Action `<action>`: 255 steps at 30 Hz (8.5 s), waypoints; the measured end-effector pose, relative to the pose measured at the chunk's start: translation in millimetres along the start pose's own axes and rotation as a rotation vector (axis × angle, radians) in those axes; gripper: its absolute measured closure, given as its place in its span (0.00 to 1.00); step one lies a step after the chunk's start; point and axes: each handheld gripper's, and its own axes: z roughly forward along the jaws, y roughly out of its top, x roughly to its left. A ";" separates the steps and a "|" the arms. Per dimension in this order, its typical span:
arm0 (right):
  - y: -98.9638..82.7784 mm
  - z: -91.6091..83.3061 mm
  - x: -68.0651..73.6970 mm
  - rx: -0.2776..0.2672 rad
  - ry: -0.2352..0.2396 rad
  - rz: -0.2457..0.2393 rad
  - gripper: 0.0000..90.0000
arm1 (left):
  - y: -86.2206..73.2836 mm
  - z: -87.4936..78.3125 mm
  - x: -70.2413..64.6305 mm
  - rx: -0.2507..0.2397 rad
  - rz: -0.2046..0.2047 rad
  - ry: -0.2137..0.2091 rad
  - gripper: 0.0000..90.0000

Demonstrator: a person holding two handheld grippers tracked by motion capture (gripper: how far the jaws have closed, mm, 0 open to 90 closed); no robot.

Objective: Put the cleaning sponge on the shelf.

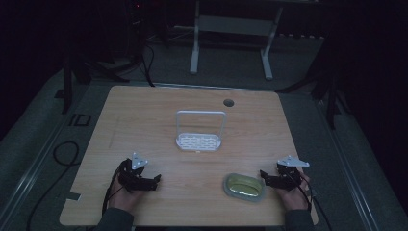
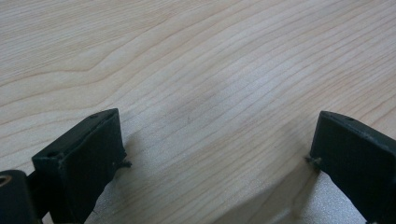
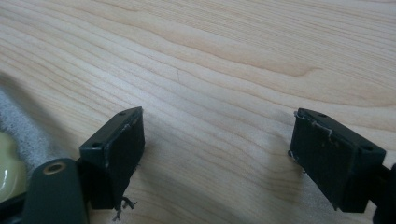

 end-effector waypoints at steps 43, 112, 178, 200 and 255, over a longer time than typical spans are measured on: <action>25.7 -38.0 13.6 0.009 0.084 -0.121 0.54 | 0.0 0.0 -0.1 0.000 -0.002 0.001 0.03; 77.2 -51.9 57.3 0.159 0.231 -0.485 0.58 | 0.0 0.0 -0.1 0.000 -0.002 0.001 0.03; 99.4 -47.5 88.7 0.307 0.344 -0.647 0.58 | 0.0 0.0 -0.1 0.000 -0.002 0.001 0.03; 106.7 -42.4 97.6 0.356 0.361 -0.691 0.58 | 0.0 -0.1 -0.1 0.001 -0.002 0.000 0.03; 108.6 -31.4 113.2 0.503 0.392 -0.772 0.55 | 0.0 0.0 -0.1 0.000 -0.002 0.001 0.03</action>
